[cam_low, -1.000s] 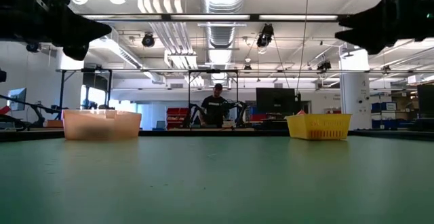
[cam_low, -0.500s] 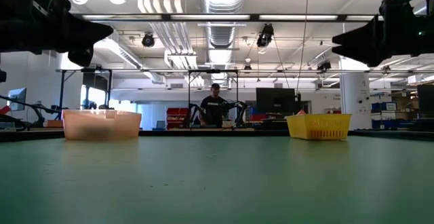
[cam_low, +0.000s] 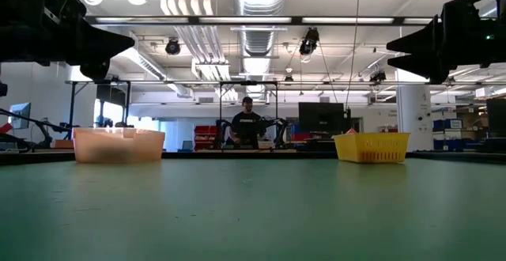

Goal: Sort & place blocks by color
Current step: Return to Home Position

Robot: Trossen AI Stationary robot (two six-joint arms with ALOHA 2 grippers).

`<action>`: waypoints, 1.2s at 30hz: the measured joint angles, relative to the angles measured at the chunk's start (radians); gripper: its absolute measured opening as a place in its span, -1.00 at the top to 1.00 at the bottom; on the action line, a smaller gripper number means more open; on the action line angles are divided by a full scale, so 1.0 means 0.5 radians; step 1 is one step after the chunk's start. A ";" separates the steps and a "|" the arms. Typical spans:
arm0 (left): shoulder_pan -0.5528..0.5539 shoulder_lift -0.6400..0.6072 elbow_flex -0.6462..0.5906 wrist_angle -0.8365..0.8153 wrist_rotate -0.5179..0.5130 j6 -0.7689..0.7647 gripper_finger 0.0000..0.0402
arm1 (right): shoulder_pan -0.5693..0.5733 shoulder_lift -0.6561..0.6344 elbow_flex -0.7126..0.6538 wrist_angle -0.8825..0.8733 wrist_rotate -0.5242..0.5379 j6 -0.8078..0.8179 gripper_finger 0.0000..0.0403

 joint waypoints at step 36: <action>0.000 0.015 -0.004 0.001 -0.002 -0.001 1.00 | 0.000 0.001 -0.002 0.000 0.000 -0.004 -0.54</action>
